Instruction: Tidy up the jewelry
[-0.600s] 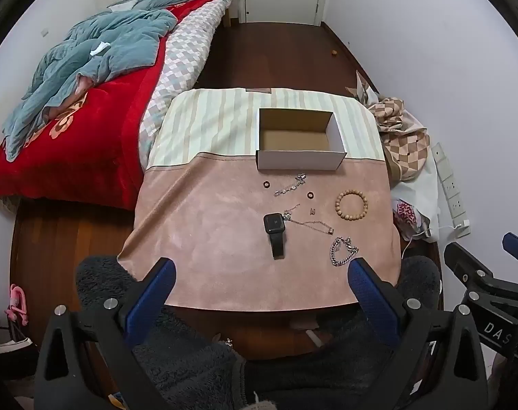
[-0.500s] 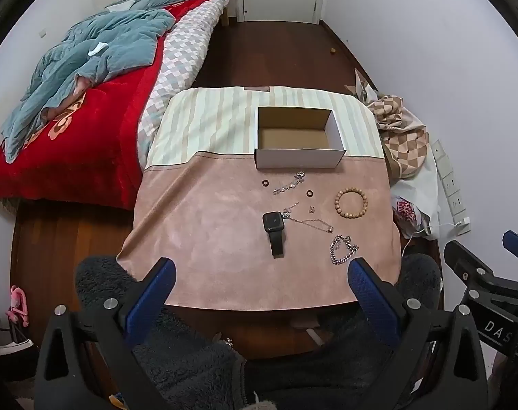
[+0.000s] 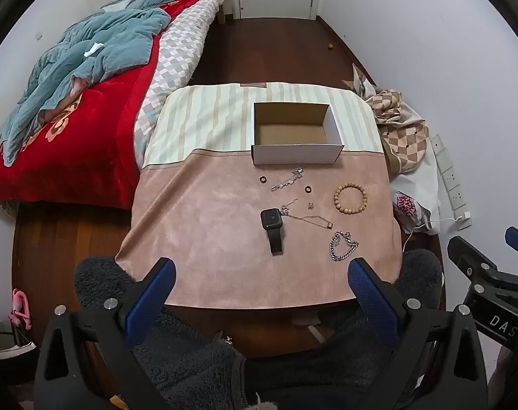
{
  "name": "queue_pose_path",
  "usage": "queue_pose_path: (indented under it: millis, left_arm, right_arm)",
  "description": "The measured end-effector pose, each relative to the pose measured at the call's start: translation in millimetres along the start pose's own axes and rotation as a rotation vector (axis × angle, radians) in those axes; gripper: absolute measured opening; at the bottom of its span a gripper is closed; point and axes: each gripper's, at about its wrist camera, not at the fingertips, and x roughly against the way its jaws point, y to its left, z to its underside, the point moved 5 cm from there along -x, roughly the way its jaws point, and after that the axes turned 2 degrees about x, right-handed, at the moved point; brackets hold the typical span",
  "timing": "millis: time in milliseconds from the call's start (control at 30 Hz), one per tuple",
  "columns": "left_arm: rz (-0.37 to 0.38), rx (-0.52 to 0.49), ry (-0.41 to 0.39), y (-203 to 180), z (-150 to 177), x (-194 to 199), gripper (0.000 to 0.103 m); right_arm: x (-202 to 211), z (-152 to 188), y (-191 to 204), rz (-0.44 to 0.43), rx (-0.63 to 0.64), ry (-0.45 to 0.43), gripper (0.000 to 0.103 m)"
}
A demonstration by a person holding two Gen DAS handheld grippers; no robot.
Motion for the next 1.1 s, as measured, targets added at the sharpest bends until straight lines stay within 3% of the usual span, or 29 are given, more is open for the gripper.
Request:
queue_pose_path:
  millis: [1100]
  left_arm:
    - [-0.002, -0.002, 0.000, -3.0, -1.2, 0.7, 0.103]
  right_arm:
    - [-2.2, 1.6, 0.8, 0.001, -0.001, 0.002, 0.103]
